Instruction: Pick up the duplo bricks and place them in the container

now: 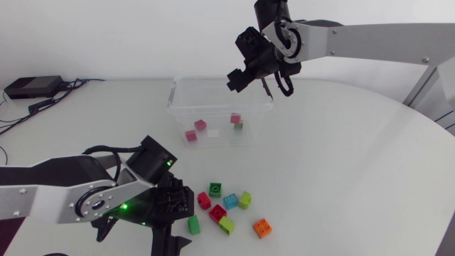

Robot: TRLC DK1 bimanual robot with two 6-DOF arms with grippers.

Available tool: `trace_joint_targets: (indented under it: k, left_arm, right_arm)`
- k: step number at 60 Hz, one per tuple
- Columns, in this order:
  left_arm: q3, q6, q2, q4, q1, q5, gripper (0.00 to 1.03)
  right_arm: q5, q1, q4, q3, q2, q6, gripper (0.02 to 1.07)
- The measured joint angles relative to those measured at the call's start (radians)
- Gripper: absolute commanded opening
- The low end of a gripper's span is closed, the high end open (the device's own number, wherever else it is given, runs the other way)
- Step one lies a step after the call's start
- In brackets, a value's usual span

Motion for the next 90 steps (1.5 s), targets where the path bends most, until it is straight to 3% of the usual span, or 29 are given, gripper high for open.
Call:
trace_joint_targets:
  k: [15, 25, 38, 42, 64, 75, 90]
  left_arm:
    - [0.010, -0.060, 0.105, -0.002, -0.011, -0.008, 0.81]
    - [0.035, -0.090, 0.121, 0.013, -0.011, -0.008, 0.74]
    - [0.060, -0.129, 0.162, 0.050, -0.008, -0.008, 0.54]
    - [0.061, -0.131, 0.179, 0.058, -0.008, -0.008, 0.33]
    - [0.058, -0.134, 0.140, 0.053, -0.014, -0.011, 0.30]
    - [0.089, -0.134, -0.019, -0.043, 0.067, -0.012, 0.31]
    - [0.237, -0.138, -0.161, -0.043, 0.170, -0.019, 0.31]
  right_arm:
    - [0.000, 0.047, -0.027, -0.261, -0.278, 0.009, 1.00]
    - [-0.001, 0.079, -0.115, -0.443, -0.492, 0.048, 1.00]
    - [-0.008, 0.114, -0.245, -0.586, -0.606, 0.111, 0.99]
    - [-0.018, 0.131, -0.277, -0.619, -0.627, 0.125, 0.99]
    - [-0.061, 0.197, -0.440, -0.742, -0.650, 0.215, 0.93]
    - [-0.069, 0.198, -0.454, -0.771, -0.595, 0.238, 0.93]
    - [-0.107, 0.224, -0.430, -0.784, -0.461, 0.249, 0.93]
